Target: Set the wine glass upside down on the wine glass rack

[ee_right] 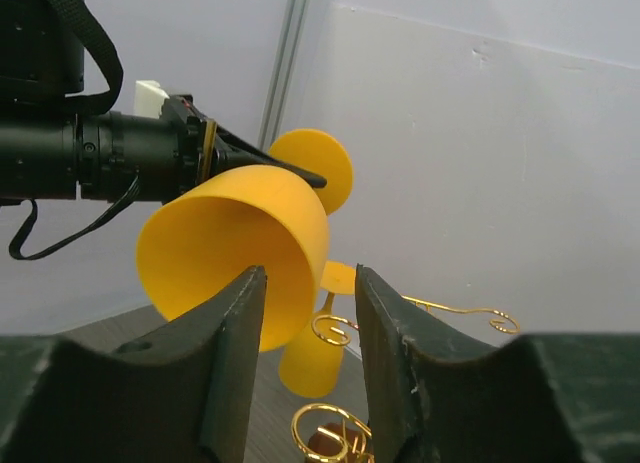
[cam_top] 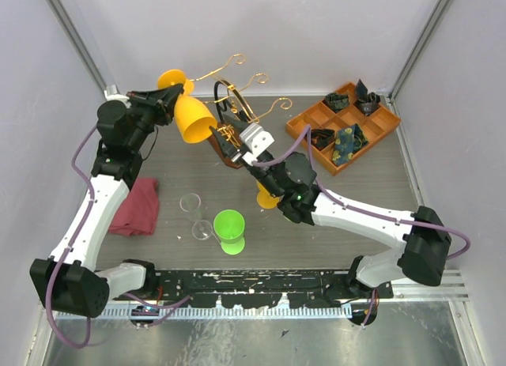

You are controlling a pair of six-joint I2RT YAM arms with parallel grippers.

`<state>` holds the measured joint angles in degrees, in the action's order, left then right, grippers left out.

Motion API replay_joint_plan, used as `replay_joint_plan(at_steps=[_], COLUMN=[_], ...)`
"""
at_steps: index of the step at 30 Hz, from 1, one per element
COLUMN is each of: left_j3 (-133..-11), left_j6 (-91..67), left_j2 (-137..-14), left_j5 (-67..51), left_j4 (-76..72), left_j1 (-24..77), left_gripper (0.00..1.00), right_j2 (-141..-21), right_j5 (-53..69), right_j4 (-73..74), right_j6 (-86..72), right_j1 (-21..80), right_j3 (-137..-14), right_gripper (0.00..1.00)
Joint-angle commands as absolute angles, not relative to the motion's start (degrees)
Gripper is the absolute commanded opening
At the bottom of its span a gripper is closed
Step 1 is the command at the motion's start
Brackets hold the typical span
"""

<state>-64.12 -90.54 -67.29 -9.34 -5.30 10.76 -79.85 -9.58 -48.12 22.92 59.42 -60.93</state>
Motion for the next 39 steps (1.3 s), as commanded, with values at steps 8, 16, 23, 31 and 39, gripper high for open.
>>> replay_joint_plan(at_steps=[8, 16, 23, 31, 39], left_j3=[-66.6, -57.3, -50.5, -42.1, -35.6], left_j6=[-64.0, -40.5, -22.3, -13.3, -17.1], left_j2=[-66.4, -62.1, -62.5, -69.4, -84.5], left_j5=[-9.1, -1.9, 0.5, -7.4, -17.6], left_j4=[-19.0, -23.6, -30.5, -52.0, -81.8], left_j1=[6.2, 5.7, 5.7, 4.7, 4.3], left_gripper=[0.00, 0.00, 0.00, 0.00, 0.00], right_j2=[-71.3, -69.0, -68.6, -68.0, -66.9], right_j5=[-17.8, -20.7, -21.9, -22.7, -23.8], right_j4=[-43.3, -41.3, -40.4, -39.7, -39.0], right_j6=[27.7, 28.4, 29.2, 29.4, 30.3], right_j1=[59.7, 59.7, 59.7, 59.8, 59.7], right_j3=[-57.7, -57.5, -58.0, -57.7, -57.0], right_gripper=[0.68, 0.70, 0.70, 0.70, 0.70])
